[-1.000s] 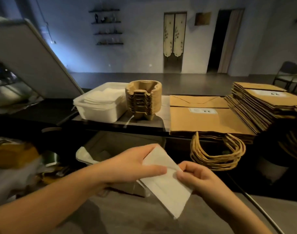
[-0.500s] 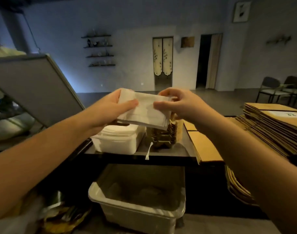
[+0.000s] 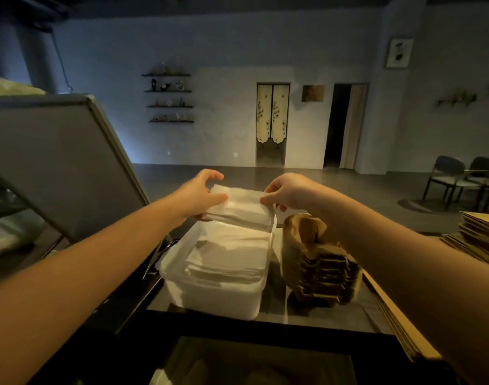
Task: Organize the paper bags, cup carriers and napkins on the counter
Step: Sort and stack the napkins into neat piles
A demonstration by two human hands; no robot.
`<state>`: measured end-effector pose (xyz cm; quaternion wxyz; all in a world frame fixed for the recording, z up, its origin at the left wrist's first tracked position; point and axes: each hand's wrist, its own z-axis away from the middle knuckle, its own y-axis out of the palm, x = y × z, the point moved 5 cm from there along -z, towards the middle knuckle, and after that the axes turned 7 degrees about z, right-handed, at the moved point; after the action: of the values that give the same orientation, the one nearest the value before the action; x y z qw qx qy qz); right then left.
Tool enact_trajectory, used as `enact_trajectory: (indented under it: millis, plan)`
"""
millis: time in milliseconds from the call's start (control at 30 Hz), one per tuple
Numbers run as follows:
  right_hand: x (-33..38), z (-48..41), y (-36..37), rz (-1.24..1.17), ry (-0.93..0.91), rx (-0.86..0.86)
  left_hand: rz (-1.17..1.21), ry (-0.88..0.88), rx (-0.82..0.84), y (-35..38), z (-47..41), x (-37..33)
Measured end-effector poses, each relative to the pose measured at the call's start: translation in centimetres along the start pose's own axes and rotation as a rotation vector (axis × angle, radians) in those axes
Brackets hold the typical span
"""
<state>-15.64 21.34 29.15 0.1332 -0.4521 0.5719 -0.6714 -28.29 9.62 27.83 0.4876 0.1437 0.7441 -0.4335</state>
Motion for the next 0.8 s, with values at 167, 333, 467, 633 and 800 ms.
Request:
enact_trajectory:
  millis: [167, 333, 467, 633, 800]
  plan:
    - [0.4, -2.8, 1.3, 0.217, 0.029, 0.091, -0.196, -0.021, 0.070, 1.5, -2.3, 1.9]
    - [1.0, -3.9, 2.6, 0.383, 0.016, 0.192, -0.507, -0.020, 0.151, 2.5, -3.0, 2.6]
    - [0.6, -4.3, 4.1, 0.454, 0.023, 0.300, -0.586, -0.039, 0.214, 2.9, -3.4, 3.1]
    - [0.5, -4.3, 4.8, 0.559, -0.033, 0.316, -0.651, 0.097, 0.319, 4.8, -3.8, 3.0]
    - [0.5, -3.9, 5.5, 0.598, -0.069, 0.389, -0.627, 0.149, 0.411, 6.6, -4.6, 4.3]
